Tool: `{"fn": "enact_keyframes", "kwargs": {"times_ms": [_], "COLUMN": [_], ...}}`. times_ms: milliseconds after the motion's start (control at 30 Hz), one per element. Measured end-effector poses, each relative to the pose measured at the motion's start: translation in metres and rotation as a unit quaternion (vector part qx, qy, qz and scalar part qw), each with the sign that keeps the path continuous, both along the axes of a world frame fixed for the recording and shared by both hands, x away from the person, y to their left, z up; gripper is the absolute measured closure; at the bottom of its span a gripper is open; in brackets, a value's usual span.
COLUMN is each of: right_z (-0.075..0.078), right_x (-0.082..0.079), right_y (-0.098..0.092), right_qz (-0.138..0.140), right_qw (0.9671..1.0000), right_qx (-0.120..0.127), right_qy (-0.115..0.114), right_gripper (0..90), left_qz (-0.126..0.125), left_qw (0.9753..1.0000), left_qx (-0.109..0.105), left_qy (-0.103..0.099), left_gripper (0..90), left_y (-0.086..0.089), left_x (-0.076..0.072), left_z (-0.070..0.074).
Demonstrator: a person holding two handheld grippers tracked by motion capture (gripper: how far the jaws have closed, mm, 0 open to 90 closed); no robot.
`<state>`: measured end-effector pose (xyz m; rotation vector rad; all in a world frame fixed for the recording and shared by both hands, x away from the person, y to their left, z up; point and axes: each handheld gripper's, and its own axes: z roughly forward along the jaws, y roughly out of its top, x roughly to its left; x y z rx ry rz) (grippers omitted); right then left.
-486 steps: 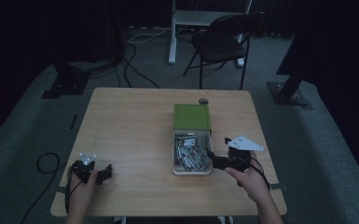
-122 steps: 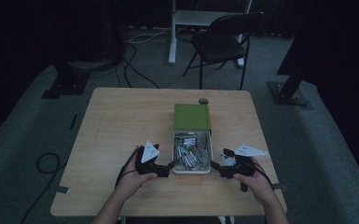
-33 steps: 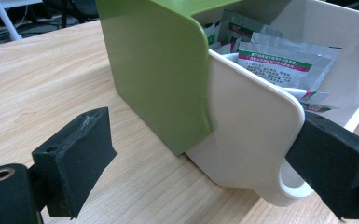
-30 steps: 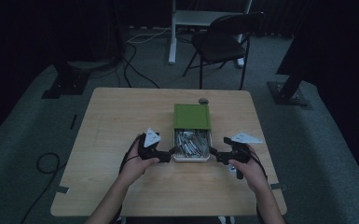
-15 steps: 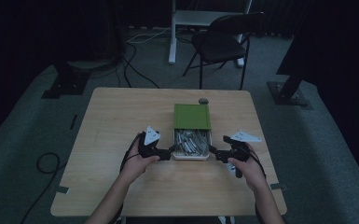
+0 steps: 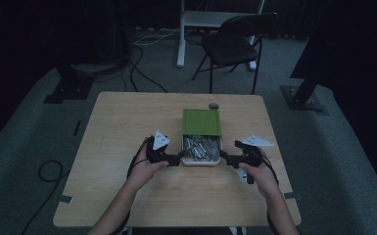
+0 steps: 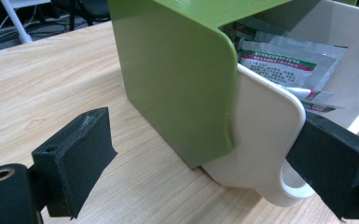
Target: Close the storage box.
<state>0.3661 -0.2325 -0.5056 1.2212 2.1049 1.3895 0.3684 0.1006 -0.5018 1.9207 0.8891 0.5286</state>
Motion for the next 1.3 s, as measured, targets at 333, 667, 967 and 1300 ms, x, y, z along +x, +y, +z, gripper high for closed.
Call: {"fn": "enact_keyframes", "kwargs": {"times_ms": [333, 667, 967, 1300], "right_z": [0.0, 0.0, -0.001, -0.003], "right_x": [0.003, 0.007, 0.01, 0.016], "right_y": [0.0, 0.001, 0.004, 0.006], "right_qz": [-0.003, -0.007, -0.02, -0.032], "right_qw": [1.0, 1.0, 0.9998, 0.9995], "right_qx": [-0.001, -0.003, 0.0, 0.005], "right_qy": [-0.001, 0.0, 0.001, 0.002], "right_gripper": [13.8, 13.6, 13.5, 13.5], "left_qz": [0.001, 0.007, 0.012, 0.021], "left_qw": [1.0, 1.0, 0.9999, 0.9998], "left_qx": [0.007, 0.001, 0.0, 0.003], "left_qy": [0.0, 0.001, 0.0, -0.003], "left_gripper": [9.0, 9.0, 9.0, 9.0], "left_y": [-0.001, -0.001, -0.001, -0.002], "left_x": [0.003, 0.007, 0.011, 0.018], "left_z": [0.001, 0.0, 0.0, 0.0]}}
